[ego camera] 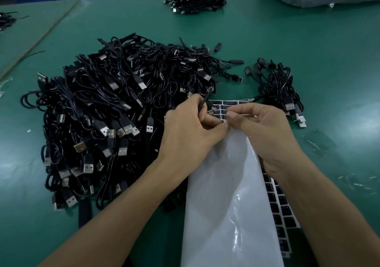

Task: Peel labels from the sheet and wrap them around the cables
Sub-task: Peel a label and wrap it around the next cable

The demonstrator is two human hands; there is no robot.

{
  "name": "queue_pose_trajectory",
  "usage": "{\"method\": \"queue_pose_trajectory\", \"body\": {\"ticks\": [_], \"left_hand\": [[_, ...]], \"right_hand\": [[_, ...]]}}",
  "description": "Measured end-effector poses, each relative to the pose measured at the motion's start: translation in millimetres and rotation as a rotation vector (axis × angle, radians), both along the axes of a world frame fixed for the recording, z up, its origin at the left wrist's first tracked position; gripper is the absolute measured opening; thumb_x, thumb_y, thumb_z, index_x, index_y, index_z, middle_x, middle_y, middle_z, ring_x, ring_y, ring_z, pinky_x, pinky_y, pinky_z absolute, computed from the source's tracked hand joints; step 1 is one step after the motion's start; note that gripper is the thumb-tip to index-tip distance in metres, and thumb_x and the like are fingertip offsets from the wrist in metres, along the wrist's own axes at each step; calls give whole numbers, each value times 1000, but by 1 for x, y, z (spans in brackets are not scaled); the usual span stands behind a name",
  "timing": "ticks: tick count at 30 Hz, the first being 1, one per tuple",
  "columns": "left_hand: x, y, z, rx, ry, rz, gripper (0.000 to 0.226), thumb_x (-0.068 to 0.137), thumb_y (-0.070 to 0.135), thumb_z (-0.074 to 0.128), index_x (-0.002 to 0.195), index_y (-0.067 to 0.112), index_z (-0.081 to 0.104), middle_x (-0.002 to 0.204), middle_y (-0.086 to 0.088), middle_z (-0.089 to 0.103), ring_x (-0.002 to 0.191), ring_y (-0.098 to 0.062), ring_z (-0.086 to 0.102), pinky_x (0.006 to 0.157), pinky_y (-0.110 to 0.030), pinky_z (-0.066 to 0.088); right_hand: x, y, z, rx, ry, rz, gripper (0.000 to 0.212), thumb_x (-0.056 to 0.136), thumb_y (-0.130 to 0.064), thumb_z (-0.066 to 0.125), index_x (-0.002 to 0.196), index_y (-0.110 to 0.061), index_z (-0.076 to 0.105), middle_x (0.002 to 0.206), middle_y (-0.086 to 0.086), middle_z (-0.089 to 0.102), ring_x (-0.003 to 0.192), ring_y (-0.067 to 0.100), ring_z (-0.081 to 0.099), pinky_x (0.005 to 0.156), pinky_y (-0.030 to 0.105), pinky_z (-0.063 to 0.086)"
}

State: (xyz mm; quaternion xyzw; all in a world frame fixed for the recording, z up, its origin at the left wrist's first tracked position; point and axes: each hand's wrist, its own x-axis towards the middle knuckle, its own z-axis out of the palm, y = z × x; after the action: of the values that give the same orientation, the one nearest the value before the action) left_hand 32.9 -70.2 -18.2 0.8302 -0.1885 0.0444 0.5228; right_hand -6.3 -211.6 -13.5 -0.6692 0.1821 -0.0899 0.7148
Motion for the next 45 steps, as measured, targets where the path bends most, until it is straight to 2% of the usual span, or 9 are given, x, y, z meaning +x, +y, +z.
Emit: {"method": "queue_pose_trajectory", "body": {"ticks": [3,6,8,13,17,24,28,40,45], "left_hand": [[-1,0,0,2,-55,6,50,75,14,78,65,24,30,63,10,71,56,-1,60,55,-18,45],[0,1,1,28,-81,16,45,76,16,71,65,20,28,65,-8,68,67,-28,65,66,-45,51],[3,1,0,15,-60,33,43,77,16,71,66,17,28,68,-13,67,71,-33,64,65,-46,48],[11,9,6,-99,13,106,44,78,6,68,67,21,28,68,-2,73,60,-7,70,53,-27,52],[21,20,17,-237,105,136,45,85,7,68,71,22,28,71,5,73,54,-14,71,45,-16,45],[23,25,14,-190,145,122,43,84,10,70,72,21,30,64,7,68,42,-11,61,54,-33,53],[21,25,10,-155,118,123,44,84,13,71,72,20,29,68,4,71,40,-11,59,51,-39,53],[14,18,5,-139,116,60,48,82,14,75,69,18,29,68,3,73,44,-11,59,45,-20,46],[13,18,5,-126,160,54,44,83,34,73,70,20,33,58,8,59,55,-14,53,50,-32,47]], "right_hand": [[2,1,-1,25,23,-26,13,89,-6,73,83,-17,74,68,6,74,60,14,69,59,27,59],[1,1,-1,30,15,-22,12,89,-7,74,83,-18,74,66,3,73,57,11,68,56,24,57],[0,-1,-1,-8,-13,-19,11,89,-9,74,83,-19,74,65,3,73,58,9,67,57,23,55],[-2,-11,-6,-602,-36,-113,14,92,-20,70,82,-29,67,63,-15,64,52,3,51,50,11,41],[-4,-6,-9,-866,55,-76,5,97,-27,64,96,-29,68,95,-5,68,99,21,59,81,41,53],[-5,4,-13,-1202,-40,-187,16,95,-29,64,106,-19,71,109,3,53,105,23,43,87,28,29],[-6,11,-4,-1018,-339,-171,5,91,-21,70,88,-18,69,77,-12,50,73,-1,50,72,6,36],[-4,28,-10,-1113,-352,-76,8,85,-21,76,82,-14,75,67,-7,54,61,12,49,60,25,37],[-3,26,-10,-1010,-312,-77,16,83,-14,71,67,-15,69,54,-9,51,57,12,47,56,19,35]]}}
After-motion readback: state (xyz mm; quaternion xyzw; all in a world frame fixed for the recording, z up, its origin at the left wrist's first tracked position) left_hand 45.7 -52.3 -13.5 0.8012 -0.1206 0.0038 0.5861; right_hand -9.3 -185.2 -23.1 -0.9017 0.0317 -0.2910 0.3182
